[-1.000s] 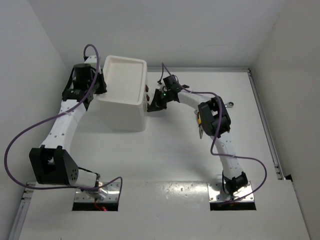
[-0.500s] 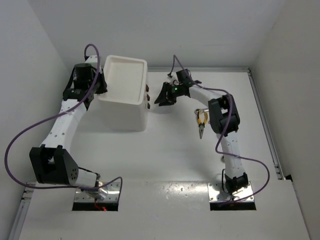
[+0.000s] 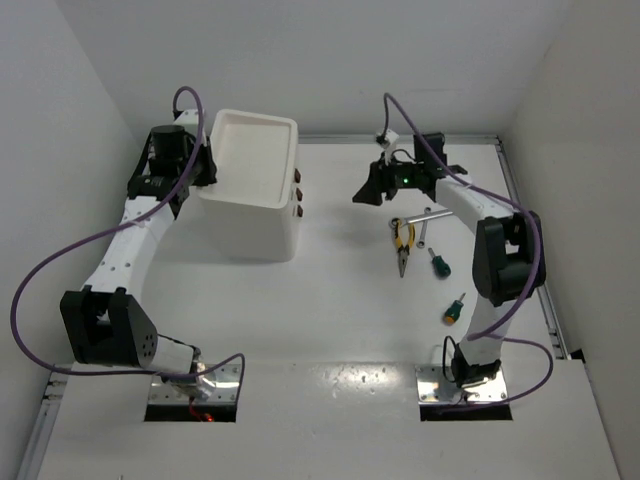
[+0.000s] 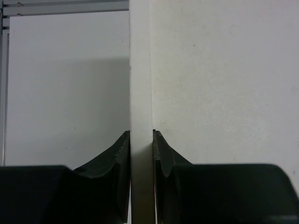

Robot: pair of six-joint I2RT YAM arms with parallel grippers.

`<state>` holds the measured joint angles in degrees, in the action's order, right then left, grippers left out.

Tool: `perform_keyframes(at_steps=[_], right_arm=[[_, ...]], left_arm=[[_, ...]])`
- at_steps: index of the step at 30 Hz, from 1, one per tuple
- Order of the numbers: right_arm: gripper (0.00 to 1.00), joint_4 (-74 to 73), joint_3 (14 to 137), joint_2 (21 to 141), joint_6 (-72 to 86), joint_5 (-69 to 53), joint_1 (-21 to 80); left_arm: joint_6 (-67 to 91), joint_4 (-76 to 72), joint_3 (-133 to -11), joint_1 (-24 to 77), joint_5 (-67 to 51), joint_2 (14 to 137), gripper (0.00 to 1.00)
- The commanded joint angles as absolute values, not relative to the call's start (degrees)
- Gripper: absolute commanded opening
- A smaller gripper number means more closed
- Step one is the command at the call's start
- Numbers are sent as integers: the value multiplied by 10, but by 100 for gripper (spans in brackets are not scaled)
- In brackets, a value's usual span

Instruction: Sort the tools into containers

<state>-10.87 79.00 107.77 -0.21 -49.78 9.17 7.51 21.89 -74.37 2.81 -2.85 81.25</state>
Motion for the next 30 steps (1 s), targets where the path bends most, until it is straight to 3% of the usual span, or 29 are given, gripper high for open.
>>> perform_keyframes(at_steps=[1,7,15,30], right_arm=[[55,-7,765,1078,-161,-594,133],[55,133,776,1137,-161,-599,170],[55,188,833,1218,-153,-599,194],[55,221,864,1236,-77,-603,230]], left_arm=[[84,343,-708,59,-149,860,0],[59,361,-726,54,-194,876,0],[47,372,-731,54,-228,881,0],[47,372,-731,54,-222,882,0]])
